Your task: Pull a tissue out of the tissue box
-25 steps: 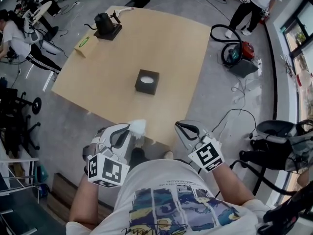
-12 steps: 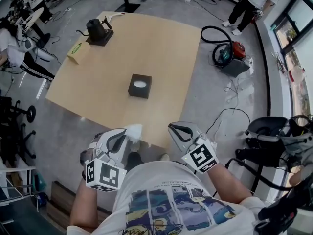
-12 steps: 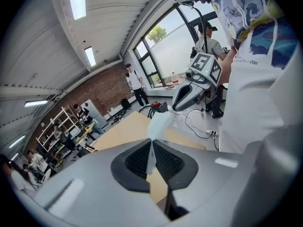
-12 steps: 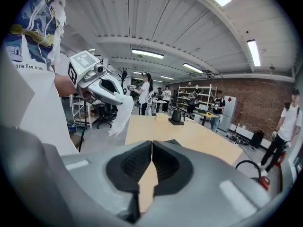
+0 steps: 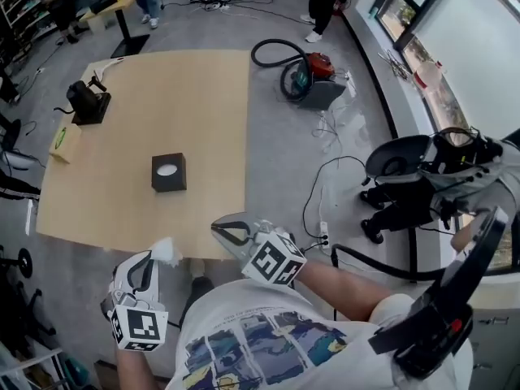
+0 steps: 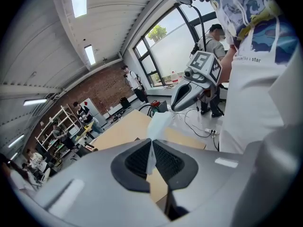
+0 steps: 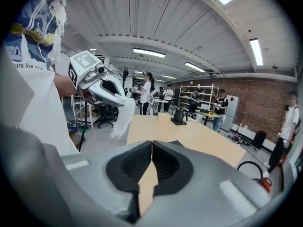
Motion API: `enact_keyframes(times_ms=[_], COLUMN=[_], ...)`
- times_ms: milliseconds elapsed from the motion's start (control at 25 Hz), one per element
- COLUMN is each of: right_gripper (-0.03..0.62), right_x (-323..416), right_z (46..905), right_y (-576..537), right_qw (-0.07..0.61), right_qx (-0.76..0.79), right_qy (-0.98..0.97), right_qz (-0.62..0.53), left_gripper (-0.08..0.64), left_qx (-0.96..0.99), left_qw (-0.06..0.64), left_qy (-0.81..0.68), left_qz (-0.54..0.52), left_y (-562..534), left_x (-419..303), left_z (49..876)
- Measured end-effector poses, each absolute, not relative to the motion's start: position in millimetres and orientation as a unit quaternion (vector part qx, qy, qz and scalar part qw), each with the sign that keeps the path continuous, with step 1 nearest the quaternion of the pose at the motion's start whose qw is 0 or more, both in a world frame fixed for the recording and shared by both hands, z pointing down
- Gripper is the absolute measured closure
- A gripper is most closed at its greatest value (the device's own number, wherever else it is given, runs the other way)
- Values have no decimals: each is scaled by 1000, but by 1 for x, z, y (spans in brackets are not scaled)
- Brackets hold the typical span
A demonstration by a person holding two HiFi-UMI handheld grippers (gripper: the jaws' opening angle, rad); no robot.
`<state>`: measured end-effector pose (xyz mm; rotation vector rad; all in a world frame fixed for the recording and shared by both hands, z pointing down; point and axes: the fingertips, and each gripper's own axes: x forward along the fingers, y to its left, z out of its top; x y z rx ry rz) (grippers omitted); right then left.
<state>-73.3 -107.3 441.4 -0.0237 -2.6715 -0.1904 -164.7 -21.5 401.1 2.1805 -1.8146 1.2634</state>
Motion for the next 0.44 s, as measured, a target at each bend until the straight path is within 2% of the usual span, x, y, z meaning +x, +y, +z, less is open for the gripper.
enact_keyframes(times_ms=[440], right_gripper=[588], right_x=[-91], right_z=[447], right_y=[-112], right_qw=[236], right_qx=[-5], right_qy=[-969], right_qz=[-70], left_gripper=[555], left_qx=[708], left_qw=[14], left_qy=[-576], left_qz=[408], left_y=[-31], left_x=[-184], left_z=[405])
